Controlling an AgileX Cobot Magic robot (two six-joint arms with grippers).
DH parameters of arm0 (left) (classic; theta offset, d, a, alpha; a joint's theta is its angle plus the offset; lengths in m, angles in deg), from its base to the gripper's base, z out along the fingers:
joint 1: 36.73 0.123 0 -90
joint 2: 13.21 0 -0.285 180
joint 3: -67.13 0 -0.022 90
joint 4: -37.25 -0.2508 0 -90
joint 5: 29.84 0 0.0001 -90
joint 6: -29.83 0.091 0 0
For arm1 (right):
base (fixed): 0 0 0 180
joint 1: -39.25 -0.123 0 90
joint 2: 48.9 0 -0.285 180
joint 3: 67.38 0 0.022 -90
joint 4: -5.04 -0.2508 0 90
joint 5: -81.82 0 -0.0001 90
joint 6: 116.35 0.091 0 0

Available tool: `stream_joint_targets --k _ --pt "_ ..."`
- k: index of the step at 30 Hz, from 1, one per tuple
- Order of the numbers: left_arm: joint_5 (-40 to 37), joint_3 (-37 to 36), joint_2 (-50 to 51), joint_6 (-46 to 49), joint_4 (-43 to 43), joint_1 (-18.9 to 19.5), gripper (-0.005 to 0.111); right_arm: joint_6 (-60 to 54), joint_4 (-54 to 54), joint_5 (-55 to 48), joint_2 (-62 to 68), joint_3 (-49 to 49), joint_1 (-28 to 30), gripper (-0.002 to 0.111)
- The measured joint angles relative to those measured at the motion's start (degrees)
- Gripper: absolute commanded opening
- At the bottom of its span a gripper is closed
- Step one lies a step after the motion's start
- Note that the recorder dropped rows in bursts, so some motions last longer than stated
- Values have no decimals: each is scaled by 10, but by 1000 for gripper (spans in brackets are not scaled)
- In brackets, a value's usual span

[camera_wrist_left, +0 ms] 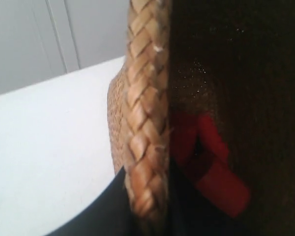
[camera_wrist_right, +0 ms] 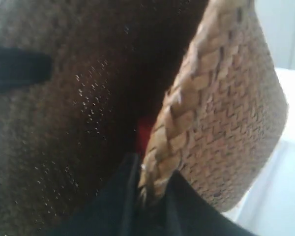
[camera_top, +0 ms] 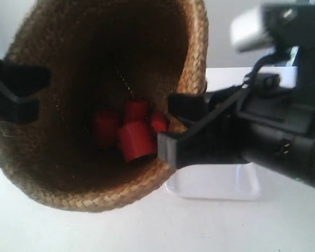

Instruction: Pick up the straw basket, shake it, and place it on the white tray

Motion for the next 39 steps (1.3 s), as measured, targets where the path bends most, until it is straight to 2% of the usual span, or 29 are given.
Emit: stream_joint_targets --k 2,6,10,12,15,17,20,22,23,25,27,29,30,32,34,35,36,39 --pt "1 -1 -21 -1 -20 -4 0 0 22 -16 -11 6 -5 0" --pt "31 -19 12 -59 -56 23 0 -3 41 -74 36 1 8 0" --pt "15 -15 -23 -68 -53 3 0 -23 -15 -15 18 17 -12 0" --pt "-5 -10 -45 -65 -75 -4 0 -15 14 -29 5 22 -22 0" --pt "8 -35 -14 -103 -105 10 0 42 81 -96 52 3 -7 0" --pt "17 -49 15 -116 -95 7 0 55 61 -74 90 -7 1 0" --pt "-9 -36 -9 -120 -91 -8 0 55 33 -5 68 4 -13 0" --pt "-18 -21 -32 -125 -122 -11 0 77 82 -31 46 16 -25 0" --pt "-6 -24 -7 -143 -133 -5 0 103 123 -75 60 11 -11 0" --pt "-3 -20 22 -150 -108 -14 0 94 79 -54 84 10 3 0" --pt "-36 5 -9 -115 -102 -39 0 60 37 -6 47 21 -10 0" --pt "-57 13 -6 -113 -128 -43 0 54 62 -72 46 17 -9 0" --pt "-49 4 29 -113 -130 -39 0 56 72 -88 76 4 10 0" --pt "-43 2 57 -107 -93 -44 0 57 44 -12 90 -2 17 0" --pt "-59 17 20 -100 -104 -54 0 57 40 13 50 12 -2 0" --pt "-58 19 17 -111 -132 -52 0 57 63 -4 41 16 -5 0" --pt "-45 16 34 -144 -170 -32 0 59 97 -58 50 13 -1 0" --pt "-31 10 82 -169 -159 -16 0 54 72 -63 82 5 18 0"
